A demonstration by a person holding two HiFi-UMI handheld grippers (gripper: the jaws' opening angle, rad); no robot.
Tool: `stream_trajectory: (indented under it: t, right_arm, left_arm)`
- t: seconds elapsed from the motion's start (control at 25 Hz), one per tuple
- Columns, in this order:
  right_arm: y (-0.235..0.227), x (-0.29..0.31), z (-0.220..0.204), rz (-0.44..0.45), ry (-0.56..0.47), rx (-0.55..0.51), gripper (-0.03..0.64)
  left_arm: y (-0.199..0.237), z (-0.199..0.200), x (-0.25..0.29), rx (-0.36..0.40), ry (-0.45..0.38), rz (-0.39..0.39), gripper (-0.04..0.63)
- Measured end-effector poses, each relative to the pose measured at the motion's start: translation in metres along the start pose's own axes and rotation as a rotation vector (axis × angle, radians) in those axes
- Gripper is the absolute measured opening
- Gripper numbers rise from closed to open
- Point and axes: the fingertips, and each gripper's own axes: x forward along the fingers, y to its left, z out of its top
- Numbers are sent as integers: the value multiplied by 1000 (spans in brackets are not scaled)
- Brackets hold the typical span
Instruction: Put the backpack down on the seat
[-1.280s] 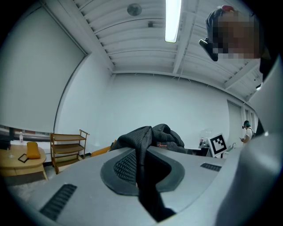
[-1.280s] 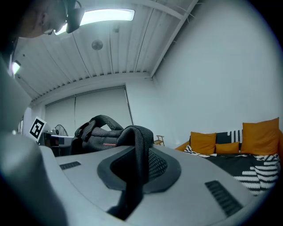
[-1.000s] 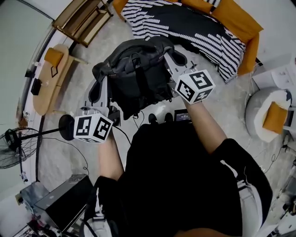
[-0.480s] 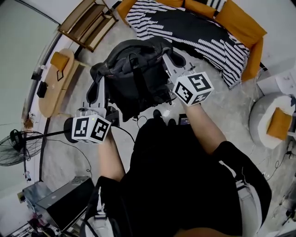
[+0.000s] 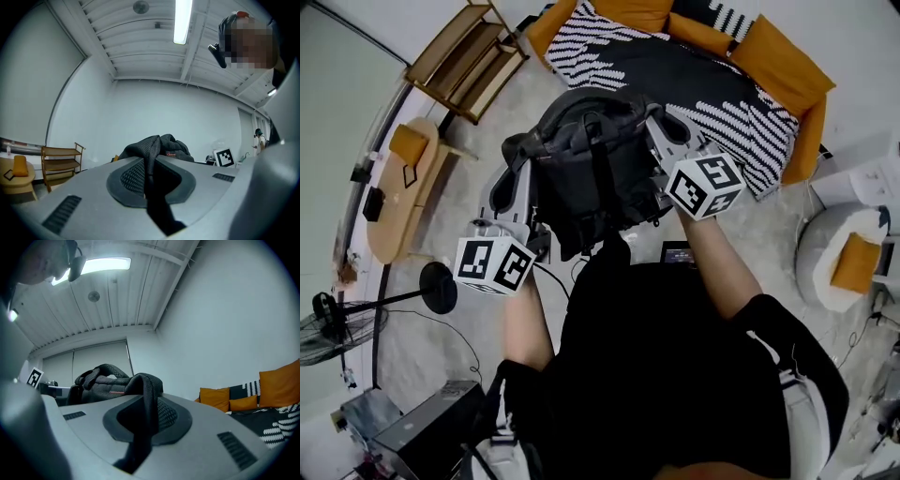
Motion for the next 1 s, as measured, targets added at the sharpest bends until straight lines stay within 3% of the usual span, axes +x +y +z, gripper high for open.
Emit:
stream_trajectory:
  t: [0.32,0.72,1.0]
  right_arm:
    - [-58,74,28,-70,-19,-23,46]
    - [-94,153,58,-113,-65,-77,46]
    - [-136,206,56,-115,-23,-19,46]
  left_arm:
    - [48,13,99,11,33,-95,38]
    - [107,39,184,26,-8,-170,38]
    - [142,40,249,-16,17,-193,38]
